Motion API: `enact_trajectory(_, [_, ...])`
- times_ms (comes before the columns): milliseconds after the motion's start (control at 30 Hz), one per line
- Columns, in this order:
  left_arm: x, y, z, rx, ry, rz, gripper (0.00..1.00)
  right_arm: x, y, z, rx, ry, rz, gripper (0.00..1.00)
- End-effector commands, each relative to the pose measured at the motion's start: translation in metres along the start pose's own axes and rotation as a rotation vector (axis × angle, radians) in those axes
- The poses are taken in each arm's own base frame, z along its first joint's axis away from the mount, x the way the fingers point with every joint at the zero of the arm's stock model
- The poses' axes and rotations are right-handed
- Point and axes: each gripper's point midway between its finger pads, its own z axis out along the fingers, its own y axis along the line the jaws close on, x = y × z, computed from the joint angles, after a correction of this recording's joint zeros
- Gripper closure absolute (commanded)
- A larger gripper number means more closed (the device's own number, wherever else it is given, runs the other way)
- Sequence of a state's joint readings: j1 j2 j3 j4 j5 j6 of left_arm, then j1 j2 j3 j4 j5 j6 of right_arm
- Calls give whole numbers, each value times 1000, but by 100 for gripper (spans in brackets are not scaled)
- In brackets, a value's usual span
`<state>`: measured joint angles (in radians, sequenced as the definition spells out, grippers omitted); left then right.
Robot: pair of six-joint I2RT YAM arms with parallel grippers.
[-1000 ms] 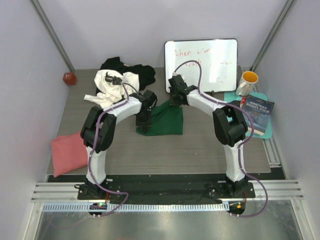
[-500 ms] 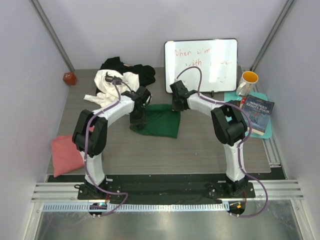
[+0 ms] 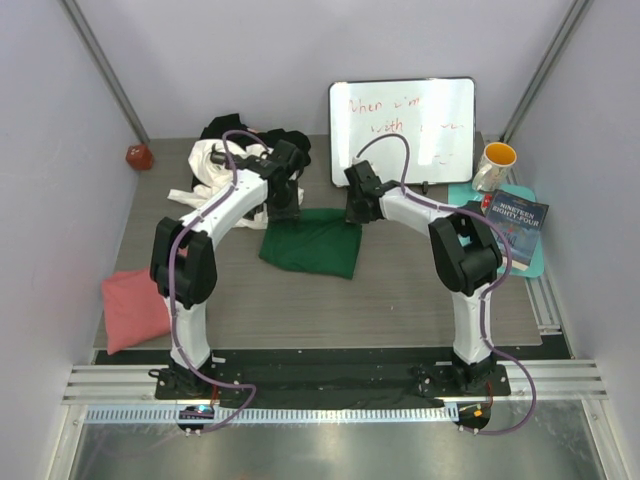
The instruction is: Fold and stack the t-shirts
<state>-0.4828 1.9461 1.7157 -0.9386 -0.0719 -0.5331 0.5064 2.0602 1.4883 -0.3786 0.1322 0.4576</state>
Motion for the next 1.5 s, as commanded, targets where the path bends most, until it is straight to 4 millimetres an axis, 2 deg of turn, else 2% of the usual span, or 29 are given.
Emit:
enact_trajectory(0, [8, -5, 14, 18, 54, 22, 69, -25, 15, -36, -74, -65, 15, 99])
enact_trajectory(167, [-6, -13, 32, 33, 24, 22, 70, -27, 26, -53, -132, -69, 6, 99])
enact_trajectory(200, [-6, -13, 41, 24, 31, 22, 70, -27, 31, -57, -152, -68, -2, 99])
enact_trajectory(300, [-18, -16, 51, 10, 12, 12, 73, -26, 39, -67, -175, -75, -29, 99])
enact_trajectory(367, [-33, -21, 49, 21, -17, 6, 75, -24, 50, -79, -200, -81, -49, 99])
enact_trajectory(500, [-53, -27, 52, 34, -47, 0, 76, -6, 71, -85, -239, -60, -81, 99])
enact_trajectory(533, [-52, -25, 60, 28, -30, -4, 77, 2, 78, -84, -247, -46, -85, 99])
enact_trajectory(633, [-57, -23, 65, 23, -19, -4, 79, 27, 78, -69, -221, 11, -85, 99])
enact_trajectory(667, [-58, -22, 66, 22, -23, -6, 79, 41, 75, -62, -208, 45, -89, 99])
enact_trajectory(733, [-61, -16, 72, 19, -20, -7, 80, 55, 70, -60, -183, 69, -77, 99])
enact_trajectory(833, [-63, -7, 81, 20, -2, -35, 80, 76, 56, -60, -120, 80, -65, 99])
enact_trajectory(1033, [-59, 3, 99, 9, 29, -57, 82, 106, 47, -70, -81, 127, -33, 99])
enact_trajectory(1133, [-60, 2, 101, 19, 26, -59, 81, 118, 46, -73, -62, 136, -34, 99])
enact_trajectory(1333, [-61, 8, 89, 15, 9, -57, 78, 149, 40, -79, -28, 174, -14, 99])
enact_trajectory(1400, [-64, 10, 75, 12, -16, -54, 76, 151, 41, -83, -32, 169, -23, 99])
enact_trajectory(1467, [-60, 14, 69, -1, -19, -59, 74, 141, 43, -96, -49, 131, -16, 99])
